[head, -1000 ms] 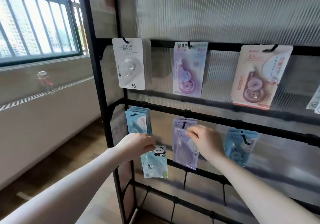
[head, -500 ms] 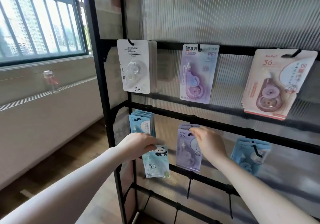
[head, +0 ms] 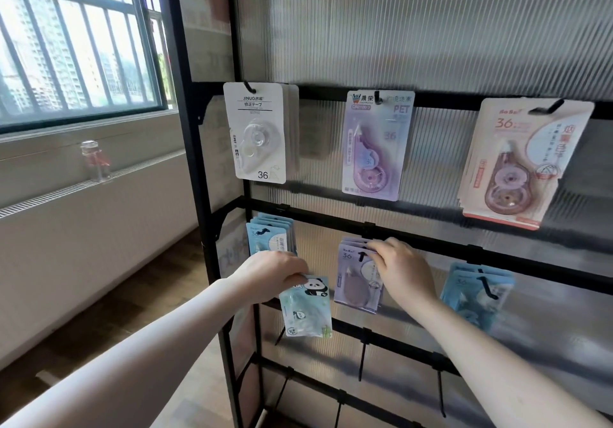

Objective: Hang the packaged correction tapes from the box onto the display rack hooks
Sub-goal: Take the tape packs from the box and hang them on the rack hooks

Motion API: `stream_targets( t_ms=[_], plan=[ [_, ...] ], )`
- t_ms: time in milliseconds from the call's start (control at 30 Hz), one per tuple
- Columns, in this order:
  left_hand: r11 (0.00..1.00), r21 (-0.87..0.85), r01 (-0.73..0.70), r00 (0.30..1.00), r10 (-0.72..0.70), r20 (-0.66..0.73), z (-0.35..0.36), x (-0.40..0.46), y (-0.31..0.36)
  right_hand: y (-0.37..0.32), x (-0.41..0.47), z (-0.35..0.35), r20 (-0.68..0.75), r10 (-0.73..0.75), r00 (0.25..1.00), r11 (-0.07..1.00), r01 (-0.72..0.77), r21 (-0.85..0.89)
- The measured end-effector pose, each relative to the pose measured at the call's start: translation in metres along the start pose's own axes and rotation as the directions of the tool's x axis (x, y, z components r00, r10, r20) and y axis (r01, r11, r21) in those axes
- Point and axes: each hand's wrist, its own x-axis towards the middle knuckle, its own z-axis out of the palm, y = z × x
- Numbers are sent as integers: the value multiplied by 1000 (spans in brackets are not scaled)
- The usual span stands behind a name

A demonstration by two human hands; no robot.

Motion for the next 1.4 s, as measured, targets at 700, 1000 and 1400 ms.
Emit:
stream_targets(
  t_ms=[700,1000,1400],
  plan=[
    [980,21,-200,976,201,-84,-59,36,102,74,-83,-127,68,267,961,897,-223,-381],
    [967,-8,-256,964,255,-75,-91,83,210,156,-127,-201,58,370,927,842,-308,-443],
    [964,-20,-265,962,263,-69,-110,129,354,257,-155,-263,56,351,935,851,-294,-435]
  ],
)
